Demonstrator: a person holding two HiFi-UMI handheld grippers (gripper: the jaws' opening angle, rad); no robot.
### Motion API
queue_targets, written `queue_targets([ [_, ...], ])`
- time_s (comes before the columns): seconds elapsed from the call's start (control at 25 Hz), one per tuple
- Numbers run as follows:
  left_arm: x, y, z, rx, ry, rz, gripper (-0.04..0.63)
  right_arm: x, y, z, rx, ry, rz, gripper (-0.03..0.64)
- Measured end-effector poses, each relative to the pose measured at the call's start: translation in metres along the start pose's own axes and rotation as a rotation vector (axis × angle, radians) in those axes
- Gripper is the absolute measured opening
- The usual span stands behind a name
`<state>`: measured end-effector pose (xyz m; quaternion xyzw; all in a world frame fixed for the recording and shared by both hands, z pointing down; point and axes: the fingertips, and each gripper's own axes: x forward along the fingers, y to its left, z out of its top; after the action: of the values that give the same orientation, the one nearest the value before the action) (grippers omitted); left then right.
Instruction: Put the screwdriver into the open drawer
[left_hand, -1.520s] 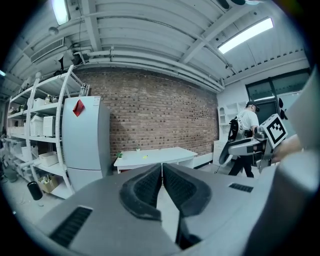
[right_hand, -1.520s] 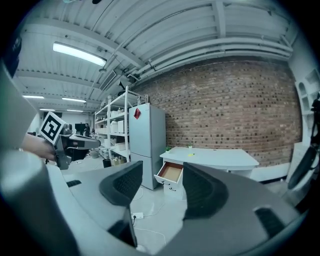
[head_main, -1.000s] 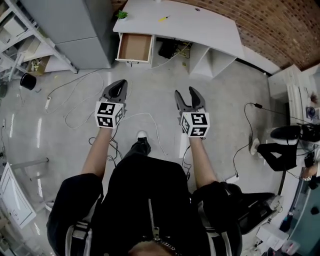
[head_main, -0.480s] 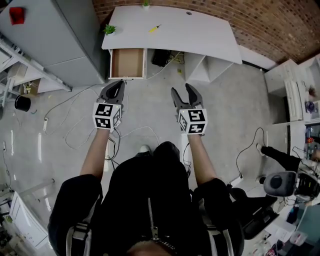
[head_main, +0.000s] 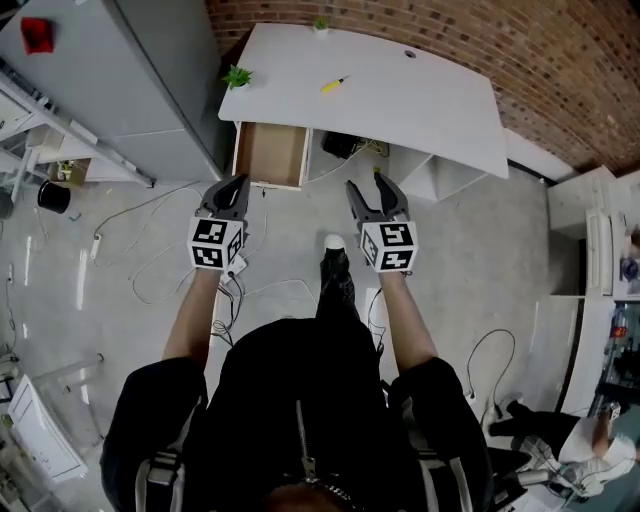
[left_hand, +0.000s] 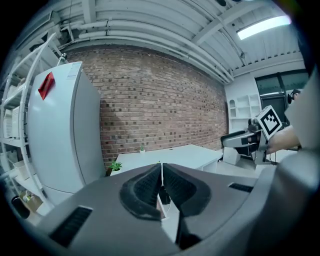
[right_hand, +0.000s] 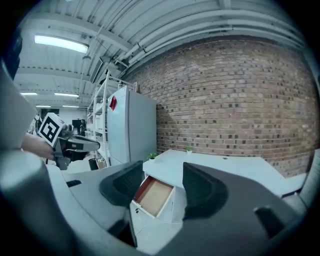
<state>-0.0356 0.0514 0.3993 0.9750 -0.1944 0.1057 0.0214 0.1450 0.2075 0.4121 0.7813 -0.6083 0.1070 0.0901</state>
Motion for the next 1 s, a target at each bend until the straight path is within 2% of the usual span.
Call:
queue_targets([
  [0.16,0.044,0.023,0.009,-0.023,0.002,0.076,0.028,0.064,-0.035,0.014,-0.001,0.003,0.075,0.247],
  [0.4,0.112,0.056,0.025,-0.064,0.023,0.208,0.026,0.169,-0.080,0.041,-0.071,0.030,0.230,0.247],
  [0.64,0.176,0.081,0.044,-0.100,0.021,0.296,0.027,0.252,-0.115,0.052,-0.128,0.073,0.352,0.247],
  [0.8,0.204,0.085,0.046,-0.127,0.025,0.321,0.026,0.290,-0.128,0.047,-0.170,0.111,0.410,0.247],
  [1.0,0.235,0.097,0.037,-0.126,0.040,0.313,0.028,0.328,-0.136,0.025,-0.229,0.179,0.450,0.247],
])
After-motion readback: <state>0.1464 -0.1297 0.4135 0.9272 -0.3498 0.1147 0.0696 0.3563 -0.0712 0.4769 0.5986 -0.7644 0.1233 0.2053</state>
